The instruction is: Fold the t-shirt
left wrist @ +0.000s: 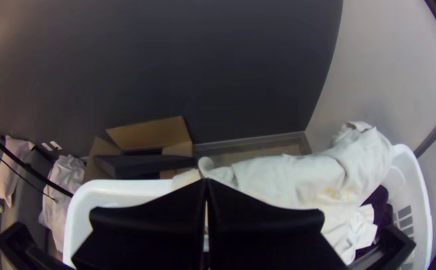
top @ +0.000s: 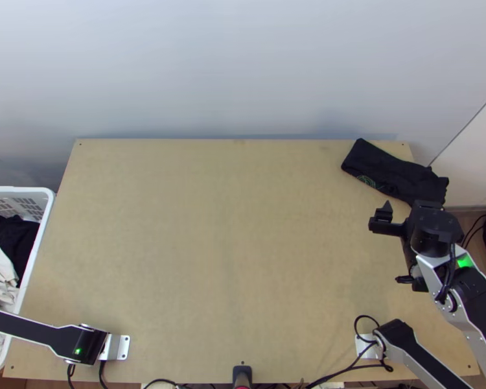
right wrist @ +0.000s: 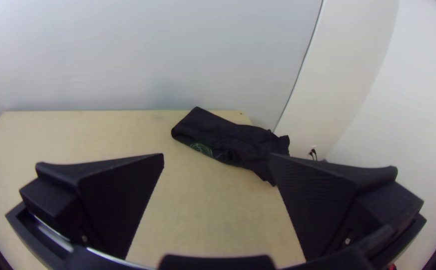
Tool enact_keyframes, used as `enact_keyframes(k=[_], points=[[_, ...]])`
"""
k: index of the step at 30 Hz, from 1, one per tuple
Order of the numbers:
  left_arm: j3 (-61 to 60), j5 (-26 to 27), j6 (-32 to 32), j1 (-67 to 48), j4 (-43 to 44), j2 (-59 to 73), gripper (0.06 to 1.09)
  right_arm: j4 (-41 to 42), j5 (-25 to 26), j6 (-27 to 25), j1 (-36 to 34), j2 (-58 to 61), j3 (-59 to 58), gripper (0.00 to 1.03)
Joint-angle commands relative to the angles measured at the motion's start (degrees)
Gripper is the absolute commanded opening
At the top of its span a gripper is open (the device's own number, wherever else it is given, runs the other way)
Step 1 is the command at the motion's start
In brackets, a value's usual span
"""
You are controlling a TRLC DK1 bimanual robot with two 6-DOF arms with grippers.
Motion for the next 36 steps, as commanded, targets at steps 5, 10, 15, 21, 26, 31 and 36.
enact_keyframes(k=[5,10,15,21,26,31,36], points=[[-1.12,9.09,-1.83,-3.14,-9.68,-13.59,0.10,0.53,-0.02,-0.05,-0.04,-0.06,0.34,0.98],[-1.29,15.41,-3.24,-6.22,-16.53,-22.55,0.10,0.79,-0.11,0.30,0.05,-0.06,1.04,0.98],[-1.29,20.51,-3.85,-10.44,-21.10,-32.57,0.10,0.79,-0.11,0.65,0.05,-0.15,1.75,0.98],[-1.56,30.71,-6.84,-18.35,-28.40,-45.93,0.10,0.71,-0.02,0.74,-0.04,-1.12,2.10,0.98],[-2.00,34.49,-8.42,-29.69,-30.33,-55.86,0.10,0.00,-0.02,0.74,-0.04,-2.26,2.71,0.98],[-3.14,35.19,-12.55,-44.54,-30.95,-62.37,0.10,-1.14,0.07,-0.23,-0.04,-3.23,2.98,0.98],[-9.47,34.22,-19.93,-64.75,-30.86,-67.90,0.10,-1.49,0.07,-0.40,-2.42,-2.79,4.82,0.98]])
